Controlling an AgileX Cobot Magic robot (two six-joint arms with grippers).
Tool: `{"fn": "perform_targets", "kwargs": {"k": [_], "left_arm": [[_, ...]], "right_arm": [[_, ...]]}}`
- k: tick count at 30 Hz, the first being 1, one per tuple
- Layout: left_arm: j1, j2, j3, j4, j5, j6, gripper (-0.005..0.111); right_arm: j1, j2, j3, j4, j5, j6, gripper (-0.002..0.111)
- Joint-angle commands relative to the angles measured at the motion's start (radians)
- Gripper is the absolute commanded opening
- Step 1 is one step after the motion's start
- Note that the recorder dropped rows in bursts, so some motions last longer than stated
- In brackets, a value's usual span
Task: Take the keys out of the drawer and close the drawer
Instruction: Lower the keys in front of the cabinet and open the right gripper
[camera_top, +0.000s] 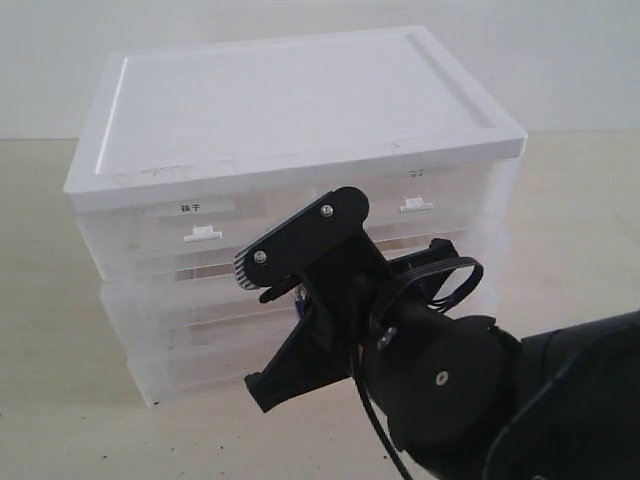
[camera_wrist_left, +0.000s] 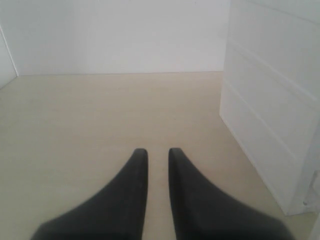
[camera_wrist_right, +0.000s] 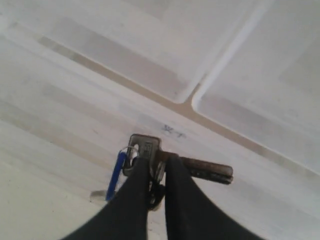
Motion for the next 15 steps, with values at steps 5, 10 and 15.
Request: {"fn": "perform_targets", "kwargs": {"k": [5, 10, 15], "left_arm": [[0.002, -0.003, 0.004, 0.000, -0.004, 0.000, 0.014], [0.002, -0.003, 0.004, 0.000, -0.004, 0.000, 0.014], [0.002, -0.003, 0.004, 0.000, -0.004, 0.000, 0.014]], "right_arm": [[-0.010, 0.030, 0.004, -0.067, 0.118, 0.119, 0.000], [-0.010, 0.030, 0.004, -0.067, 0.066, 0.119, 0.000], [-0.010, 0.030, 0.004, -0.067, -0.165, 0.115, 0.000]]}}
